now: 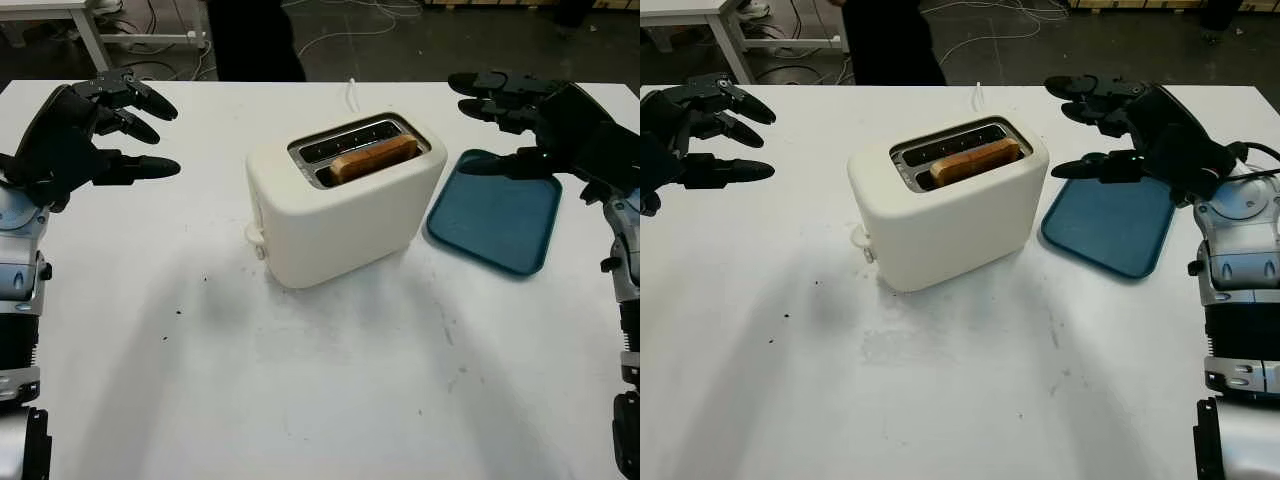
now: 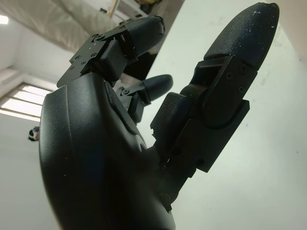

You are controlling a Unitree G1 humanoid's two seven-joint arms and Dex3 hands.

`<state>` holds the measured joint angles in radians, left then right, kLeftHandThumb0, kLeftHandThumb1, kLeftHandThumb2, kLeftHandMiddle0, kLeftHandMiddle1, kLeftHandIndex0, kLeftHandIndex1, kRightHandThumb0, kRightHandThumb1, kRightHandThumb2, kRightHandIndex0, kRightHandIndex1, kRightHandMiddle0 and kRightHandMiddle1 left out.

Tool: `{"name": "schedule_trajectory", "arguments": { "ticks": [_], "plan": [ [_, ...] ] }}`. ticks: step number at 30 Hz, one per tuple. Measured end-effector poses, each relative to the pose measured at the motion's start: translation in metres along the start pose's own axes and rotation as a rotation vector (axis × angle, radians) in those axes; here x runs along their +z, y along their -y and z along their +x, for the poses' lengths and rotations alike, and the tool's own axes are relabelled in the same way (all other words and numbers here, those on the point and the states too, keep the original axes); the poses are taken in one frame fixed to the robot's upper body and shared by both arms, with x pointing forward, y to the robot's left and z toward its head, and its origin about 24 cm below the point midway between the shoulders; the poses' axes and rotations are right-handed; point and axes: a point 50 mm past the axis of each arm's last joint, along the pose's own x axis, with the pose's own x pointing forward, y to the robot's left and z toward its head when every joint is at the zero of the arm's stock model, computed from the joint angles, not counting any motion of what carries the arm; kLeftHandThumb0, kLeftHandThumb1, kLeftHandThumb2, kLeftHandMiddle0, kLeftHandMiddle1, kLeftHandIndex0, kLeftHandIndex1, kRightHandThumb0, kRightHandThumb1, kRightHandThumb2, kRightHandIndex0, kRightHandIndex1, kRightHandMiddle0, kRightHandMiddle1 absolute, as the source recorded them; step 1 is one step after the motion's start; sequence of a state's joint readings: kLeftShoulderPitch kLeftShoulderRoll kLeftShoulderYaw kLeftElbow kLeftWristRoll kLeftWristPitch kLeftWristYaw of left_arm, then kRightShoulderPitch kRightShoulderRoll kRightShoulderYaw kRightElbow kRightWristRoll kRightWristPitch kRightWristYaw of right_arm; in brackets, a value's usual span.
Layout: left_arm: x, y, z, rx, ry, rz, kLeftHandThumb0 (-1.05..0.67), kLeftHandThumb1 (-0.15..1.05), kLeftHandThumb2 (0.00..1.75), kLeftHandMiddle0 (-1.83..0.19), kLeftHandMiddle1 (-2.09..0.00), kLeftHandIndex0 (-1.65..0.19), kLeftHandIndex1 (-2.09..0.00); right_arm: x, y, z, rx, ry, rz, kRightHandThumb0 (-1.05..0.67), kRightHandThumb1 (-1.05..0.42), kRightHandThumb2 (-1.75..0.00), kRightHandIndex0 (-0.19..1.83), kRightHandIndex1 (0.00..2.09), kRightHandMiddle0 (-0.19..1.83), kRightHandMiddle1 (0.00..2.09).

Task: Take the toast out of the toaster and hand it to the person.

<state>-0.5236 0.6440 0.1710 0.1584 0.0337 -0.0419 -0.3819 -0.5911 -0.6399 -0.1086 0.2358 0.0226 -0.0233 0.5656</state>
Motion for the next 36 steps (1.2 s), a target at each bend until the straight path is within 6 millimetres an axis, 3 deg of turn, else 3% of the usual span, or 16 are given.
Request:
{"name": "schedule_trajectory", "arguments": {
  "ticks": [6, 11, 22, 36],
  "plan": [
    [0.003, 0.001, -0.001, 0.003, 0.014, 0.002, -1.05, 0.73, 0.0, -0.39, -1.26, -0.41, -1.15, -0.002, -0.001, -0.002, -0.017, 0.0, -0.019, -0.9, -0.8, -0.01, 0.38, 0.17, 0.44, 0.02],
    [0.003, 0.004, -0.002, 0.008, 0.016, -0.008, -1.05, 0.72, 0.0, -0.38, -1.26, -0.4, -1.14, -0.002, -0.001, -0.003, -0.012, 0.02, -0.01, -0.8, -0.77, 0.0, 0.34, 0.15, 0.41, 0.0],
    [0.001, 0.005, -0.003, 0.012, 0.007, -0.03, -1.05, 0.71, 0.0, -0.35, -1.28, -0.37, -1.16, -0.005, -0.006, -0.008, 0.002, -0.007, 0.045, -0.73, -0.75, 0.0, 0.29, 0.14, 0.38, 0.0],
    [-0.002, 0.006, -0.005, 0.011, 0.002, -0.048, -1.05, 0.72, 0.0, -0.35, -1.31, -0.36, -1.19, -0.009, -0.007, -0.011, -0.002, -0.014, 0.063, -0.74, -0.76, 0.0, 0.28, 0.18, 0.37, 0.0]
  ]
}}
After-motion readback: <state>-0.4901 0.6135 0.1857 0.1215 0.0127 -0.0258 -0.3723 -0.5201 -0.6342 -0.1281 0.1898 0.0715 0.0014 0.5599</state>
